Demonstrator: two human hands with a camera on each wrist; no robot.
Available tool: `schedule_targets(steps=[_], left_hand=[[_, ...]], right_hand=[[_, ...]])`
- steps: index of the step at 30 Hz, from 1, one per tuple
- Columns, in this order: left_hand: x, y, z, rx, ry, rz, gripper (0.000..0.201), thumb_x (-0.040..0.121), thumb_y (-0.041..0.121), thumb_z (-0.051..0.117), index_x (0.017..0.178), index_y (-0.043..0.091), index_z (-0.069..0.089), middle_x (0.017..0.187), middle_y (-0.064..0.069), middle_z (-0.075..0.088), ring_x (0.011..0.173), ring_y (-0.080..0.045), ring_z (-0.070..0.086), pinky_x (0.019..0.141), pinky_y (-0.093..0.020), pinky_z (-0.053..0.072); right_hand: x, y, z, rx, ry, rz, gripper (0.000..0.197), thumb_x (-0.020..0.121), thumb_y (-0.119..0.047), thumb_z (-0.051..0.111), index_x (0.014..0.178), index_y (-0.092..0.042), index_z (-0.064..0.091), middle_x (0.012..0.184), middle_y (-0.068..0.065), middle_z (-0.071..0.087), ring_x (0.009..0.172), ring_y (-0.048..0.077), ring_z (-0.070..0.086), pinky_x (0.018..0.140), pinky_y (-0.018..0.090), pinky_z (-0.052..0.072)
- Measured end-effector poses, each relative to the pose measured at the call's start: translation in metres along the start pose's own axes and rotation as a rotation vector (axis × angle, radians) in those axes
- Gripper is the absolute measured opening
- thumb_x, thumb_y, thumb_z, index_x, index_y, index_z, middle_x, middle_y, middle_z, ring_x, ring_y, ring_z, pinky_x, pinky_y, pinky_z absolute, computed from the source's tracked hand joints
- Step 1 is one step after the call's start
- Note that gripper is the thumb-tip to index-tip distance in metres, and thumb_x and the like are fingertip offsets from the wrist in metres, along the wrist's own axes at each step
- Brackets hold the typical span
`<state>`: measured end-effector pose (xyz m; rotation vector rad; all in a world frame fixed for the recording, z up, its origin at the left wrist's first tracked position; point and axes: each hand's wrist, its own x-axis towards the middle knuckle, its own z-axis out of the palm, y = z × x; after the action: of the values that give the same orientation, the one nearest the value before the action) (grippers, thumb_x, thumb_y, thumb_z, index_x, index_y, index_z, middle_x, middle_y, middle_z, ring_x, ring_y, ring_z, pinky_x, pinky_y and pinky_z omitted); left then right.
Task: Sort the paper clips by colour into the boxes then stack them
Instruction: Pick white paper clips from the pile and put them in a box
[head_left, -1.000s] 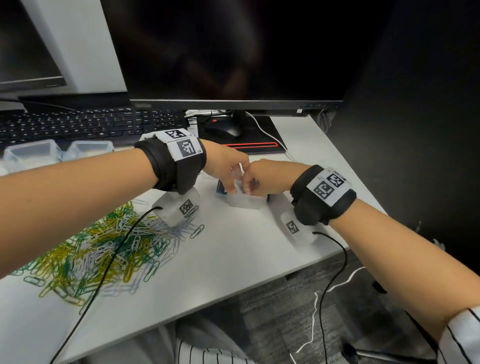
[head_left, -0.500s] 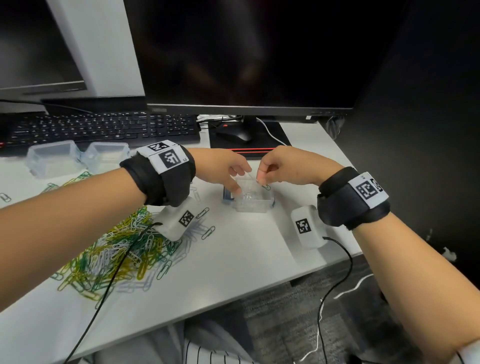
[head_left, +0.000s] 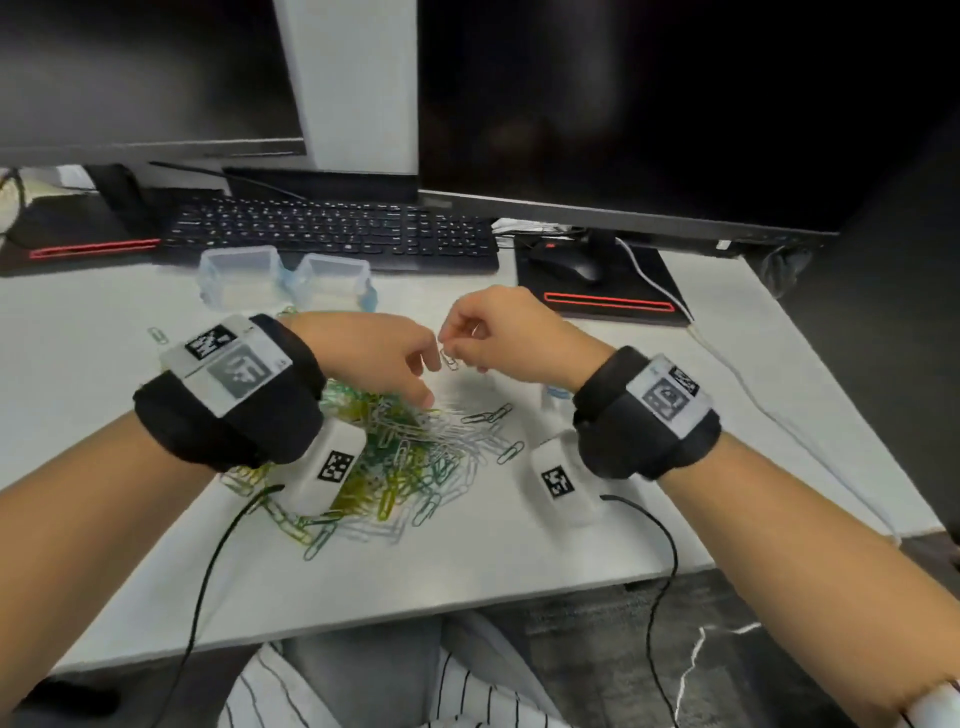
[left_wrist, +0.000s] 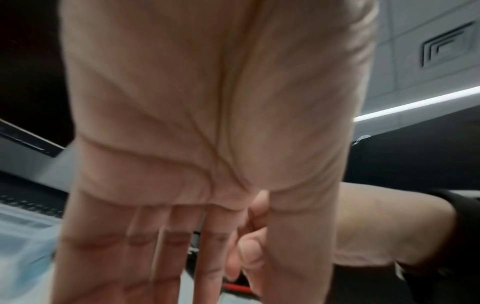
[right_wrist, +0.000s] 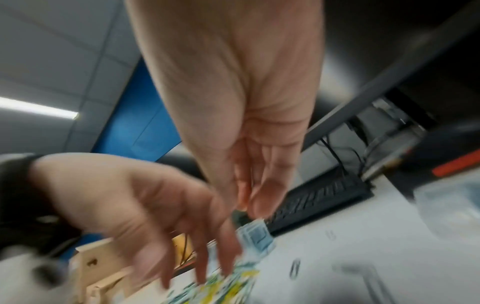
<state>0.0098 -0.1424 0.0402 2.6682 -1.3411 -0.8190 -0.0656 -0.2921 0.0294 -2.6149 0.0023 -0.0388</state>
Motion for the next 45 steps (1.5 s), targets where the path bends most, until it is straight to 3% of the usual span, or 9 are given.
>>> schedule_targets(steps=[4,7,11,23,27,32,36,40,45], left_hand=[[-0.012,-0.019,0.024,-0.029,-0.044,-0.069,0.053,0.083,0.046,0.066,0.127,0.023,0.046,0.12,0.003,0.05,0.102,-0.015,0.053,0.089,-0.032,0.044],[-0.013,-0.018,0.041,-0.007,-0.026,-0.05,0.049,0.085,0.044,0.065,0.124,0.023,0.045,0.119,0.001,0.042,0.098,-0.018,0.051,0.086,-0.033,0.045],[-0.004,-0.007,0.048,-0.017,0.023,0.007,0.044,0.086,0.035,0.066,0.121,0.017,0.046,0.112,-0.001,0.042,0.099,-0.02,0.051,0.085,-0.034,0.045],[0.011,-0.023,0.043,-0.089,0.133,0.043,0.02,0.083,0.021,0.072,0.094,0.009,0.062,0.09,-0.005,0.064,0.071,-0.022,0.062,0.053,-0.022,0.042],[0.007,-0.034,0.038,-0.248,0.244,0.028,0.02,0.083,0.02,0.072,0.101,0.01,0.069,0.096,-0.004,0.065,0.076,-0.02,0.062,0.062,-0.022,0.044],[0.004,-0.042,0.036,-0.681,0.324,-0.001,0.013,0.089,0.007,0.063,0.102,0.005,0.066,0.082,-0.008,0.065,0.066,-0.012,0.062,0.054,-0.017,0.051],[-0.001,-0.036,0.036,-1.084,0.251,-0.011,0.013,0.094,0.004,0.054,0.103,0.008,0.064,0.095,-0.014,0.069,0.077,-0.014,0.071,0.063,-0.019,0.055],[0.0,-0.032,0.036,-1.322,0.197,-0.049,0.018,0.097,0.005,0.049,0.109,0.008,0.063,0.11,-0.014,0.068,0.093,-0.023,0.071,0.075,-0.025,0.057],[0.003,-0.036,0.034,-1.569,0.201,-0.085,0.021,0.098,-0.001,0.043,0.108,0.004,0.061,0.109,-0.016,0.069,0.09,-0.023,0.072,0.071,-0.024,0.059]], right_hand=[[-0.002,-0.001,0.003,-0.145,-0.353,0.095,0.031,0.081,-0.023,0.074,0.109,-0.019,0.061,0.097,0.0,0.067,0.06,0.01,0.062,0.06,0.024,0.05],[-0.02,0.006,0.015,-0.281,-0.527,0.126,0.052,0.073,-0.032,0.081,0.117,-0.025,0.055,0.099,-0.006,0.061,0.082,0.015,0.062,0.07,0.028,0.048],[-0.025,0.013,0.032,-0.338,-0.42,0.035,0.059,0.073,-0.027,0.081,0.124,-0.022,0.052,0.095,-0.007,0.048,0.087,0.013,0.045,0.07,0.025,0.032],[-0.004,0.004,0.055,-0.306,-0.252,-0.063,0.021,0.081,-0.012,0.068,0.101,-0.012,0.063,0.088,0.004,0.059,0.079,0.018,0.048,0.066,0.027,0.033],[-0.002,0.025,0.042,0.021,-0.169,0.092,0.01,0.083,-0.013,0.071,0.089,-0.008,0.064,0.089,0.008,0.068,0.076,0.021,0.063,0.075,0.031,0.049],[-0.009,0.023,0.033,1.04,-0.158,0.373,0.007,0.092,0.001,0.058,0.098,0.0,0.06,0.09,0.011,0.065,0.076,0.013,0.067,0.073,0.019,0.057],[-0.013,0.013,0.025,1.524,-0.161,0.503,0.016,0.086,-0.001,0.057,0.1,0.004,0.061,0.094,0.017,0.066,0.078,0.021,0.071,0.068,0.023,0.059],[-0.02,0.011,0.005,1.512,-0.129,0.478,0.024,0.093,-0.006,0.052,0.111,0.007,0.06,0.105,0.024,0.067,0.092,0.03,0.07,0.078,0.028,0.059],[-0.04,0.039,-0.048,1.22,0.11,0.469,0.028,0.096,-0.013,0.053,0.117,0.003,0.062,0.112,0.022,0.068,0.1,0.027,0.069,0.083,0.028,0.058]])
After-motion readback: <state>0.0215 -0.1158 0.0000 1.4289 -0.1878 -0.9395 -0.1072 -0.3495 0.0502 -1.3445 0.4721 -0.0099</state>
